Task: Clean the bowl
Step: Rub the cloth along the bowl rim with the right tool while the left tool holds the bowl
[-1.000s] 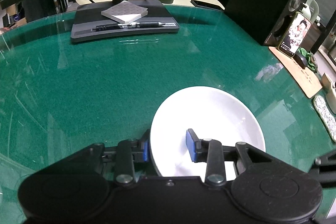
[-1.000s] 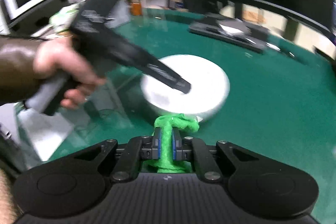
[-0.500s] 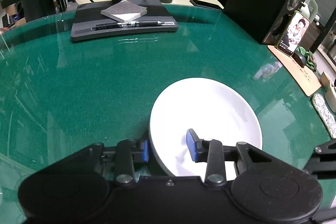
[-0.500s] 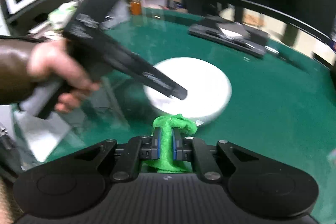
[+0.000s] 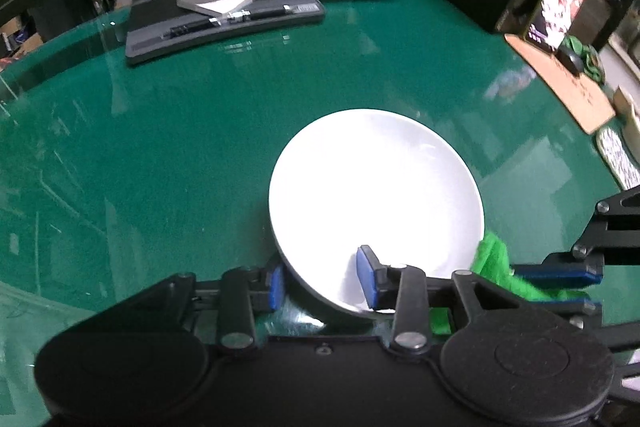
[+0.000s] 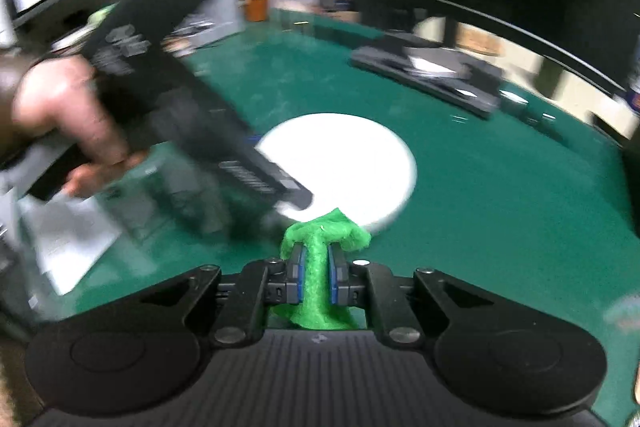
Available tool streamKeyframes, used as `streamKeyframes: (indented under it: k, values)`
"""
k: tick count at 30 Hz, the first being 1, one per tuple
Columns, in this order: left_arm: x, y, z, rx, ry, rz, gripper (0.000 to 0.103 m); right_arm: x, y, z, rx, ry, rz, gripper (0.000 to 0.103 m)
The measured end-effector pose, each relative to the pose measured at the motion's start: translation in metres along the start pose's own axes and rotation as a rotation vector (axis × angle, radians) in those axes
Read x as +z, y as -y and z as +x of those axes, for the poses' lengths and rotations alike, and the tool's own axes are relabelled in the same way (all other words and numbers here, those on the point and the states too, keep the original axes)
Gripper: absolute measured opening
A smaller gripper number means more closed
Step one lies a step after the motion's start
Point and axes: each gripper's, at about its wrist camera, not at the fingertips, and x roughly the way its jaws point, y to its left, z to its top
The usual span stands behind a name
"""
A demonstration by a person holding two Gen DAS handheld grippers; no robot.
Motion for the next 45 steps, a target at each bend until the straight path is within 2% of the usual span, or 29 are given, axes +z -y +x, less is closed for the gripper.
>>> streamKeyframes:
  k: [5,8,11,14,16,21,26,29,32,34,38,41,45]
  values:
    - [0.002,0.000,0.000,0.006,-0.043,0.017,0.038,-0.001,0.021,0.000,-0.068,-0.027,-0.005,0.011]
    - [0.004,0.000,0.001,0.009,-0.055,0.029,0.039,0.002,0.023,0.000,-0.056,-0.029,-0.006,0.011]
    - [0.004,0.000,0.002,0.005,-0.065,0.036,0.040,0.004,0.009,-0.002,0.034,-0.028,-0.047,0.011]
    - [0.005,0.001,0.002,0.007,-0.073,0.043,0.041,0.006,0.003,0.002,0.050,-0.023,-0.092,0.011]
    - [0.006,0.001,0.003,0.006,-0.076,0.041,0.041,0.009,0.012,0.007,0.061,-0.038,-0.064,0.010]
    - [0.008,-0.001,0.004,-0.008,-0.089,0.047,0.042,0.004,0.014,0.012,0.001,-0.062,-0.065,0.010]
    - [0.011,-0.003,0.006,-0.028,-0.106,0.058,0.043,0.009,-0.003,0.003,0.064,-0.036,-0.110,0.010]
    - [0.012,-0.006,0.008,-0.041,-0.111,0.042,0.044,0.013,0.009,0.007,0.073,-0.051,-0.090,0.009]
    - [0.014,-0.008,0.010,-0.052,-0.119,0.044,0.044,0.010,0.019,0.013,-0.005,-0.079,-0.096,0.010]
    - [0.015,-0.008,0.010,-0.055,-0.124,0.051,0.045,0.010,0.021,0.013,-0.010,-0.083,-0.082,0.010]
    - [0.014,-0.005,0.010,-0.063,-0.138,0.079,0.045,0.011,0.007,0.012,0.064,-0.091,-0.107,0.010]
    - [0.013,-0.005,0.010,-0.063,-0.137,0.078,0.045,0.013,0.009,0.016,0.082,-0.105,-0.131,0.009]
    - [0.014,-0.004,0.011,-0.059,-0.138,0.089,0.048,0.012,0.022,0.024,0.021,-0.146,-0.142,0.010]
